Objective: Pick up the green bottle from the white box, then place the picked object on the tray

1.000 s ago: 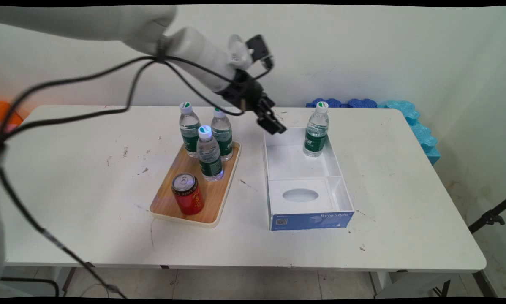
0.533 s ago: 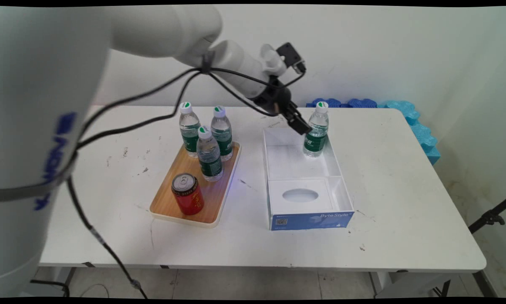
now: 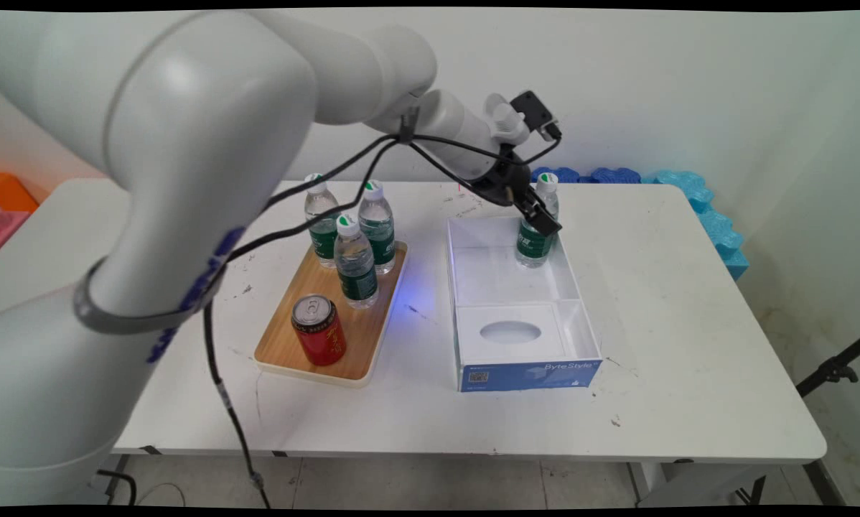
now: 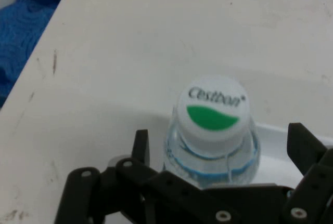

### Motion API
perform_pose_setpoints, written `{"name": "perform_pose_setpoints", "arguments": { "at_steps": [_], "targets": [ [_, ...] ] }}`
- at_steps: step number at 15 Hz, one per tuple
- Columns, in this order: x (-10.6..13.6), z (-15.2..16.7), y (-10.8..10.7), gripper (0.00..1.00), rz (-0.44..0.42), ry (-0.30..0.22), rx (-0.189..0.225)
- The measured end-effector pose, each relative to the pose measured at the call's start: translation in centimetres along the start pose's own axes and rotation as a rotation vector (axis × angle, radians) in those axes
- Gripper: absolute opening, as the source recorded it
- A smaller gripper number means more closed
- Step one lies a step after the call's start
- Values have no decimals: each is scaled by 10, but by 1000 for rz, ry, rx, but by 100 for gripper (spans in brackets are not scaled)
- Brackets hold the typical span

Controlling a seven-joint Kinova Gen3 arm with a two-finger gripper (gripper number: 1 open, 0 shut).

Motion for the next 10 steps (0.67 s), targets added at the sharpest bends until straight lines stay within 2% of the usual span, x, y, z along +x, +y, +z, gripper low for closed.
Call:
{"name": "perform_pose_setpoints", "arguments": {
  "at_steps": [3, 4, 10],
  "targets": [
    [3, 11, -2, 100, 5, -9, 15],
    [3, 15, -1, 0, 6, -12, 13],
    [4, 24, 6, 0, 22, -36, 16]
  ]
}}
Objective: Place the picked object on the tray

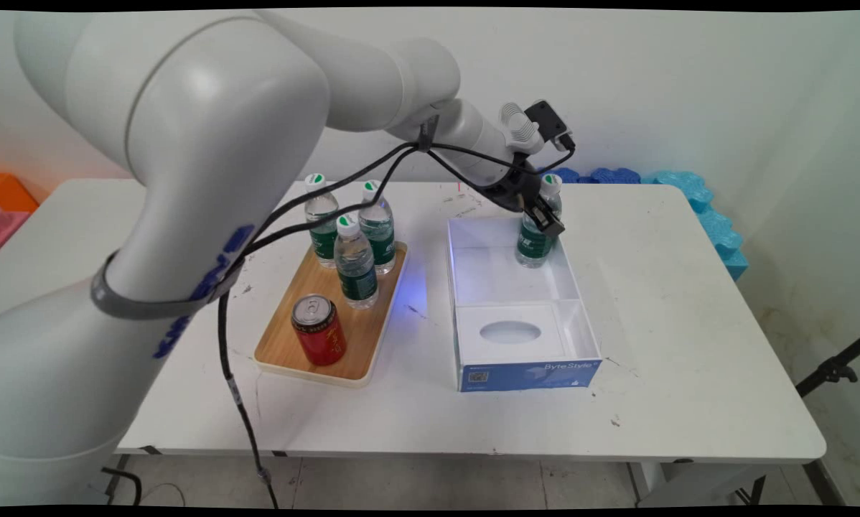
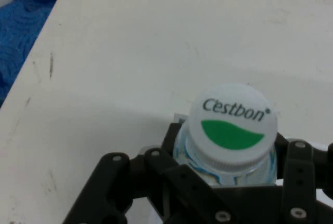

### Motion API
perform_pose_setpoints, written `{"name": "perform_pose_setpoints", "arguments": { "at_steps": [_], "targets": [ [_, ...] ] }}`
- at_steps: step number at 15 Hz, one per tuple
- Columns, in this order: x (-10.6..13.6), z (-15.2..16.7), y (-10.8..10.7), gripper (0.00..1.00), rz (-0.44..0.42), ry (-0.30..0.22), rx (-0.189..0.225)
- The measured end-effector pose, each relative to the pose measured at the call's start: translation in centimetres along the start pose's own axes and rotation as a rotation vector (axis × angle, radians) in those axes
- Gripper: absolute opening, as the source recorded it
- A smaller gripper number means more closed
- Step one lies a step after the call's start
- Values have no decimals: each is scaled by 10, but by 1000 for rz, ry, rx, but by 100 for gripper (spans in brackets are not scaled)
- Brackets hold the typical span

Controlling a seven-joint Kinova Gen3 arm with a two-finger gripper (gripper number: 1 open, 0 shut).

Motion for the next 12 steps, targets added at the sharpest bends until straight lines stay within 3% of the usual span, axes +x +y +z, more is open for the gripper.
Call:
{"name": "perform_pose_setpoints", "arguments": {
  "at_steps": [6, 12],
  "targets": [
    [7, -22, 7, 0, 37, 16, -8],
    [13, -85, 10, 0, 82, 75, -41]
  ]
}}
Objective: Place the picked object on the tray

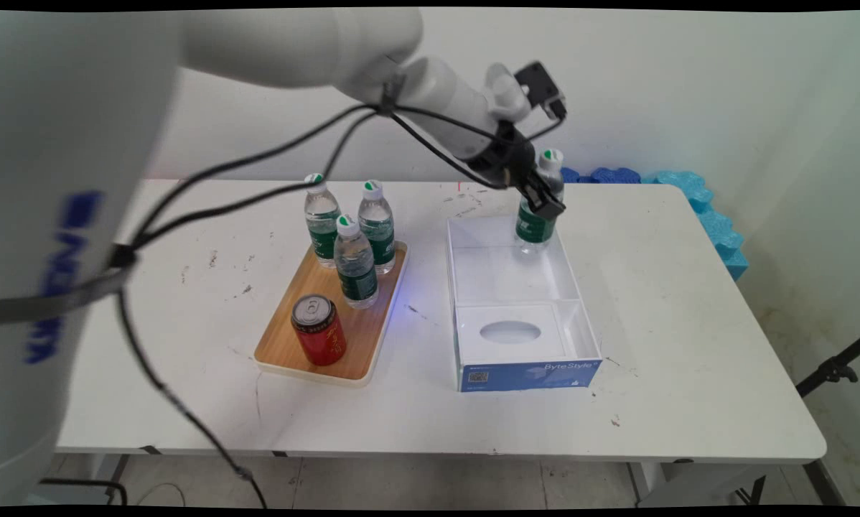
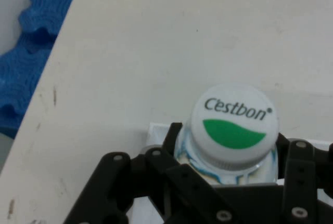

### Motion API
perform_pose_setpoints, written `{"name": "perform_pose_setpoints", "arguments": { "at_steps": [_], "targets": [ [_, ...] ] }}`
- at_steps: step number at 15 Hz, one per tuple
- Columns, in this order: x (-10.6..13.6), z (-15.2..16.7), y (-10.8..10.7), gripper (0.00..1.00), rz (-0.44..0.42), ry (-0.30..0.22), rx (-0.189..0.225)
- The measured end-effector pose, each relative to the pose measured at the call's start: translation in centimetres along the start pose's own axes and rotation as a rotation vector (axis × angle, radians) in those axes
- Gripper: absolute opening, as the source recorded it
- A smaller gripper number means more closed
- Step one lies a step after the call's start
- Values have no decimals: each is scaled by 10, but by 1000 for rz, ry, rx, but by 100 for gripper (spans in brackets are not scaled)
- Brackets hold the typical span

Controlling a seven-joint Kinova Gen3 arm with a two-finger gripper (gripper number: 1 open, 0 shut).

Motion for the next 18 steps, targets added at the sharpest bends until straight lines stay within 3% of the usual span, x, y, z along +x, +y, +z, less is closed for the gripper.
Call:
{"name": "perform_pose_setpoints", "arguments": {
  "at_steps": [9, 14, 18],
  "targets": [
    [-30, -139, 13, 0, 48, 57, -116],
    [-60, -215, 25, 0, 50, 51, -173],
    [-91, -263, 28, 0, 46, 27, -183]
  ]
}}
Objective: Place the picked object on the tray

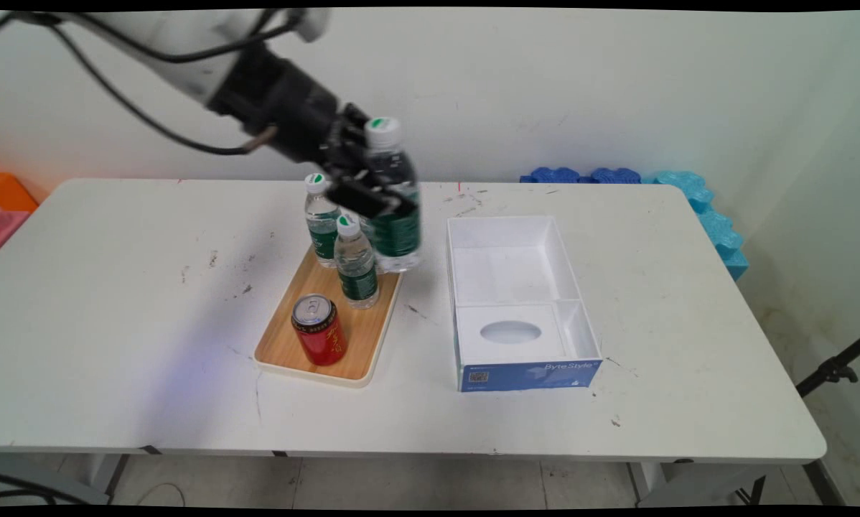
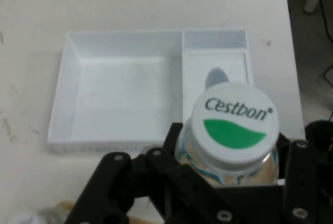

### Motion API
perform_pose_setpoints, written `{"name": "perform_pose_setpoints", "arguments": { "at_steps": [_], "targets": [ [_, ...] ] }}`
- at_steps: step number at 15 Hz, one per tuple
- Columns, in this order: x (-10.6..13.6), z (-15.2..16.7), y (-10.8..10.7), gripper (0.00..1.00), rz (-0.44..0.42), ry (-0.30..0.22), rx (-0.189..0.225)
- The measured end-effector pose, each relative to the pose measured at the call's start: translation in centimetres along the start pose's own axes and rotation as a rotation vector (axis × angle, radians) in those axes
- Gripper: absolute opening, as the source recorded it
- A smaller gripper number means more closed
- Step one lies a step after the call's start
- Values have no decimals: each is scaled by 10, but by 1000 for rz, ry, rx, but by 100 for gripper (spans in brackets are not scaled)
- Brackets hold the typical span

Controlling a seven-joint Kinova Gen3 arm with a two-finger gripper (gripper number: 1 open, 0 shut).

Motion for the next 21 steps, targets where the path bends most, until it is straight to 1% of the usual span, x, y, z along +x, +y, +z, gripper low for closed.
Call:
{"name": "perform_pose_setpoints", "arguments": {
  "at_steps": [2, 6, 9, 11, 16, 18, 21],
  "targets": [
    [-19, -21, 3, 0, -5, -18, 8],
    [-57, -51, 4, 0, -10, -56, 33],
    [-85, -66, 1, 0, -13, -79, 62],
    [-102, -72, -4, 0, -16, -90, 90],
    [-136, -74, -17, 0, -30, -102, 143],
    [-147, -70, -21, 0, -37, -102, 158],
    [-169, -56, -26, 0, -55, -99, 180]
  ]
}}
